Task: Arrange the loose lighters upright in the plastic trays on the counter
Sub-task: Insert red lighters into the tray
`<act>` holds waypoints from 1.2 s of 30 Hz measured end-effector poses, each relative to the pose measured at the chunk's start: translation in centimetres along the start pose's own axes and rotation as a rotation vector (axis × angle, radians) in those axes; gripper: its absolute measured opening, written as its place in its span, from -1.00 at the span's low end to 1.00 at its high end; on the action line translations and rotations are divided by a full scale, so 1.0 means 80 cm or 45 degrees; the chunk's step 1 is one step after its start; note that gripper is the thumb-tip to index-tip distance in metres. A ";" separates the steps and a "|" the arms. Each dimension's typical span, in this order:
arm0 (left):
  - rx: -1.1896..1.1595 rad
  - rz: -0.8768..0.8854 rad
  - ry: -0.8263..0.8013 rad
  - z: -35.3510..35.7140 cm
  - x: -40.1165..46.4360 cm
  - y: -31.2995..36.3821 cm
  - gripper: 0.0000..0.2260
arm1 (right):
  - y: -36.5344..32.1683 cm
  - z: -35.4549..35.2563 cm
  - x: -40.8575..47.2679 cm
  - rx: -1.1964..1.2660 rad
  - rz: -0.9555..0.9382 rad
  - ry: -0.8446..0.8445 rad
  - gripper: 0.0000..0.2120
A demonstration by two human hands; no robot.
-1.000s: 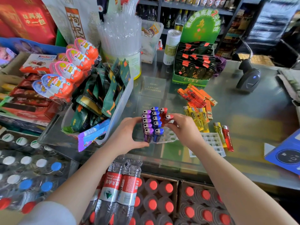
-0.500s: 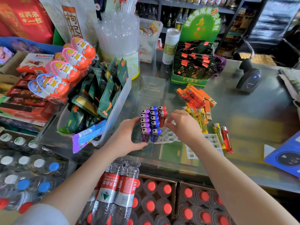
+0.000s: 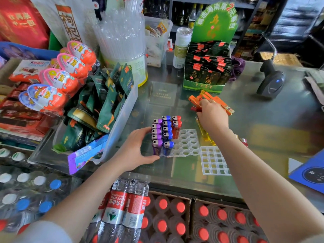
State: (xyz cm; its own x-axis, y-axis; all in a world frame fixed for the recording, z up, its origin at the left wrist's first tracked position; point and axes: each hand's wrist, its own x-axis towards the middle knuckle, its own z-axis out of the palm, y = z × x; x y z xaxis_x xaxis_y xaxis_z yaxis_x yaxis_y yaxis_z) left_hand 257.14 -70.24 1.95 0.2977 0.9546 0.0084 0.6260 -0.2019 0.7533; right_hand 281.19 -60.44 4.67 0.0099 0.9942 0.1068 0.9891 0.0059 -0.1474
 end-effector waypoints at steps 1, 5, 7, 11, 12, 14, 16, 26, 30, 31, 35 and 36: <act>0.003 0.006 0.004 0.000 0.000 0.000 -0.37 | -0.003 0.002 0.002 -0.042 -0.025 -0.001 -0.83; 0.016 0.007 0.000 0.000 0.000 -0.002 -0.37 | -0.013 0.002 0.002 0.051 -0.167 -0.018 -0.83; 0.030 0.002 -0.001 0.000 0.000 -0.005 -0.34 | -0.017 -0.010 -0.009 0.373 -0.163 -0.012 -0.82; 0.044 0.012 0.005 0.001 0.001 -0.008 -0.32 | -0.023 -0.037 -0.063 1.170 0.028 0.058 -0.87; 0.044 0.019 0.003 0.001 0.001 -0.009 -0.33 | -0.023 -0.038 -0.078 1.284 0.043 0.012 -0.87; 0.041 0.023 -0.005 0.002 0.002 -0.011 -0.34 | -0.021 -0.036 -0.102 1.363 0.004 -0.107 -0.87; 0.044 0.032 -0.008 0.002 0.003 -0.012 -0.35 | -0.016 -0.031 -0.113 1.351 -0.022 -0.180 -0.84; -0.040 0.016 -0.028 0.002 0.002 -0.013 -0.36 | -0.027 -0.020 -0.119 1.015 -0.219 0.000 -0.82; -0.027 0.011 -0.039 0.004 0.003 -0.017 -0.35 | -0.036 -0.017 -0.122 0.841 -0.468 0.039 -0.83; -0.024 0.013 -0.041 0.004 0.004 -0.017 -0.36 | -0.037 -0.016 -0.122 0.830 -0.492 0.034 -0.83; -0.025 0.005 -0.039 0.005 0.004 -0.017 -0.36 | -0.035 -0.016 -0.114 0.740 -0.519 0.041 -0.80; -0.024 0.002 -0.039 0.005 0.003 -0.016 -0.36 | -0.034 -0.016 -0.112 0.729 -0.519 0.039 -0.80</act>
State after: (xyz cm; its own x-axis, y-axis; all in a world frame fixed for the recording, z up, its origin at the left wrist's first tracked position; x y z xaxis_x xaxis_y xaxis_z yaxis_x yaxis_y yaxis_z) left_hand 256.68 -69.81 0.75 0.3211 0.9470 -0.0101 0.6117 -0.1992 0.7656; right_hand 278.60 -69.52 5.37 -0.3323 0.8974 0.2901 0.6822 0.4411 -0.5832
